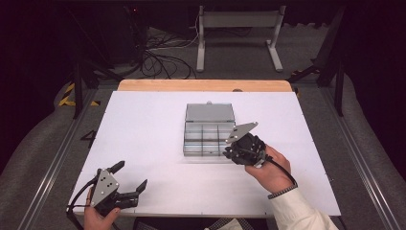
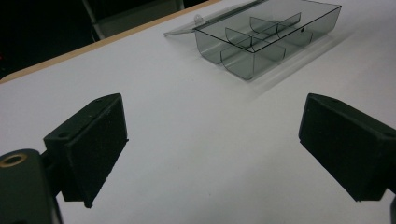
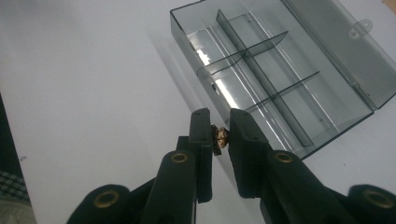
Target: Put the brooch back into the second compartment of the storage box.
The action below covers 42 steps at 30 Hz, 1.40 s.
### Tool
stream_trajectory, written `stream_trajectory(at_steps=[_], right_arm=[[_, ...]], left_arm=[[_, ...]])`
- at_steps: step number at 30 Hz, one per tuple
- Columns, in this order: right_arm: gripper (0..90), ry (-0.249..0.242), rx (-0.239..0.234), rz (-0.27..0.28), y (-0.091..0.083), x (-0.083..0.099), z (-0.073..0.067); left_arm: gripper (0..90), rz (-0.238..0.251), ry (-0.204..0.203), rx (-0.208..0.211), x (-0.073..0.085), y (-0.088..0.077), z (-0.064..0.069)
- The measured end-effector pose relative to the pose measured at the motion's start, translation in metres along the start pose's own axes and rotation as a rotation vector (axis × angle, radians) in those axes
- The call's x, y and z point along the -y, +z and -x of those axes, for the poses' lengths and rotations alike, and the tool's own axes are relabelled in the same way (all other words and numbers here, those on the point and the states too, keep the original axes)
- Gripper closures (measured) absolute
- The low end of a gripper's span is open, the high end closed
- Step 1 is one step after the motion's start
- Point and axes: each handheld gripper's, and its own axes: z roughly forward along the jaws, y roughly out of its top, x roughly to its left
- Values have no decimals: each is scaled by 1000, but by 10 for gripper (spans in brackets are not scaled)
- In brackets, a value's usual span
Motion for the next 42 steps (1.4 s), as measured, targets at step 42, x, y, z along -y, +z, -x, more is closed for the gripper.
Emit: stream_trajectory(at_steps=[42], right_arm=[[795, 77, 82, -7, 59, -40, 41]], left_arm=[[82, -1, -3, 0, 0, 0, 0]])
